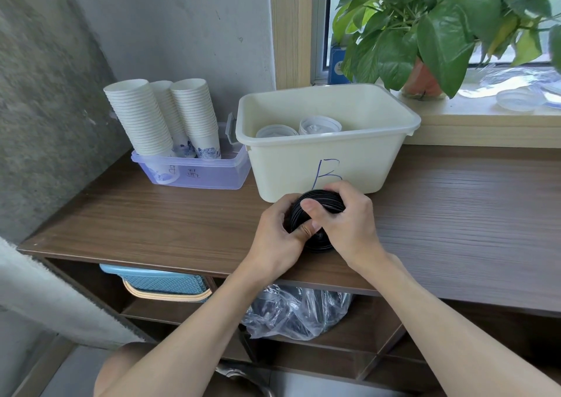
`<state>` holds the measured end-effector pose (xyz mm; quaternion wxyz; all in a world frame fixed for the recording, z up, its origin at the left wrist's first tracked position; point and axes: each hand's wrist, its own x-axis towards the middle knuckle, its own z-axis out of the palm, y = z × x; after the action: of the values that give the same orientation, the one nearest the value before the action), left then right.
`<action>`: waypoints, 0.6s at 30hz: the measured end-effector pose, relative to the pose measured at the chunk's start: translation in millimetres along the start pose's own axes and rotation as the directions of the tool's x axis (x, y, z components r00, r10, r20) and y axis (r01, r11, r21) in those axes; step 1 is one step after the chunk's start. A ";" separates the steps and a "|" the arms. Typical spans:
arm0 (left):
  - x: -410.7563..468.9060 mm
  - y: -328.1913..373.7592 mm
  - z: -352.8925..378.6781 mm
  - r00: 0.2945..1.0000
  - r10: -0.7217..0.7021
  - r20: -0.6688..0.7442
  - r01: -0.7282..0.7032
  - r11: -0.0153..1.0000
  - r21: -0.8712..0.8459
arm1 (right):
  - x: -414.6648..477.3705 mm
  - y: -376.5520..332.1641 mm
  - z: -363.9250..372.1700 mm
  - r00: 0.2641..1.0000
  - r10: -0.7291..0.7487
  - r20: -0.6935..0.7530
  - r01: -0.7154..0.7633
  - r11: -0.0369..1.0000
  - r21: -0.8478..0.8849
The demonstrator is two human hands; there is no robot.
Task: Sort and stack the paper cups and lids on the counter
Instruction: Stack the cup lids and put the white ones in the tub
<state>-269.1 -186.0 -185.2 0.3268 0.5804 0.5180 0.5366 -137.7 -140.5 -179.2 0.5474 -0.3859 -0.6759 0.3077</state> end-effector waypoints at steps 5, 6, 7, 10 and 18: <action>0.0 0.7 2.5 0.998 -0.036 -0.057 0.035 0.999 -0.017 | 4.3 -3.3 -0.3 0.999 0.049 -0.022 -0.047 0.996 0.071; 0.1 0.9 1.9 0.997 -0.035 -0.068 0.033 0.999 -0.021 | 4.1 -3.4 -1.2 0.999 0.049 -0.002 -0.048 0.996 0.074; -0.1 0.9 1.1 0.997 -0.026 -0.073 0.024 0.999 -0.030 | 3.1 -3.3 -2.6 0.998 0.047 0.030 -0.049 0.996 0.071; 0.3 3.4 -0.2 0.997 -0.004 -0.081 0.000 0.999 -0.049 | 1.1 -1.2 -4.5 0.992 0.039 0.119 -0.044 0.998 0.040; -0.3 2.6 1.4 0.996 -0.086 -0.020 0.087 0.995 0.053 | 5.1 -1.0 -7.6 0.994 0.107 0.004 -0.107 0.988 0.107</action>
<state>-267.1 -186.6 -183.2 0.3292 0.5612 0.5598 0.5131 -131.1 -136.6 -174.2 0.5505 -0.3920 -0.6362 0.3722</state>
